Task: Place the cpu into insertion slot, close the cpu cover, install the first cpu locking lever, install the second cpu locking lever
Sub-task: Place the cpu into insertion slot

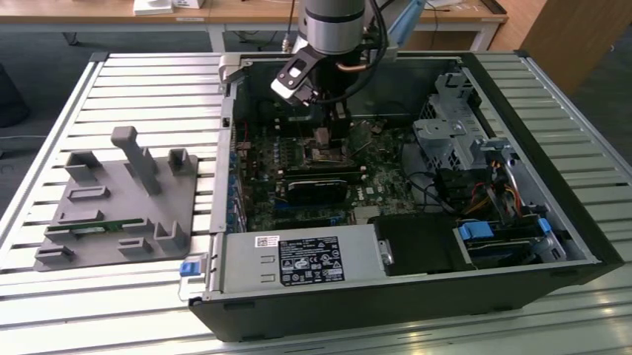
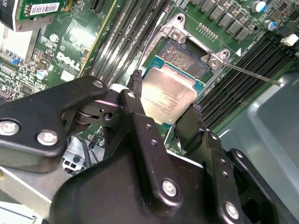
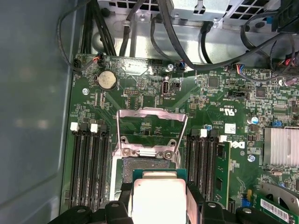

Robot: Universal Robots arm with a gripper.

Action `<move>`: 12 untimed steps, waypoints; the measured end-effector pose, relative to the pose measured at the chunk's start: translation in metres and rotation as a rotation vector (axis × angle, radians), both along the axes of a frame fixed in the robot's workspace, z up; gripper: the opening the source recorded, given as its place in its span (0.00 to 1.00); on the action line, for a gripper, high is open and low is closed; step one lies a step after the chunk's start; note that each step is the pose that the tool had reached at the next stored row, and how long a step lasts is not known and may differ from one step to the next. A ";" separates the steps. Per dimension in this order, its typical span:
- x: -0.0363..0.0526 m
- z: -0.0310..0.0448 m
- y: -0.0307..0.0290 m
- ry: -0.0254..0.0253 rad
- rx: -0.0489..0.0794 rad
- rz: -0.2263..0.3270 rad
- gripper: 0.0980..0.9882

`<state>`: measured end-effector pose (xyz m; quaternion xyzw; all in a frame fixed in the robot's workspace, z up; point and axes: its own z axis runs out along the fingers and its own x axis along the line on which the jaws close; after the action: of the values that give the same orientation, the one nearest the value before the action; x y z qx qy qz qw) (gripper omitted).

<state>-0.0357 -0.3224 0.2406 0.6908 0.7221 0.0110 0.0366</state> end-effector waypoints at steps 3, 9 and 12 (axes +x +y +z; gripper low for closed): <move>0.0000 -0.0012 0.0000 0.0000 0.000 0.000 0.50; 0.0000 -0.0034 0.0000 0.0002 0.000 0.000 0.50; 0.0000 -0.0045 0.0000 0.0002 0.000 0.000 0.50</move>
<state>-0.0357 -0.3224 0.2360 0.6908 0.7221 0.0110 0.0365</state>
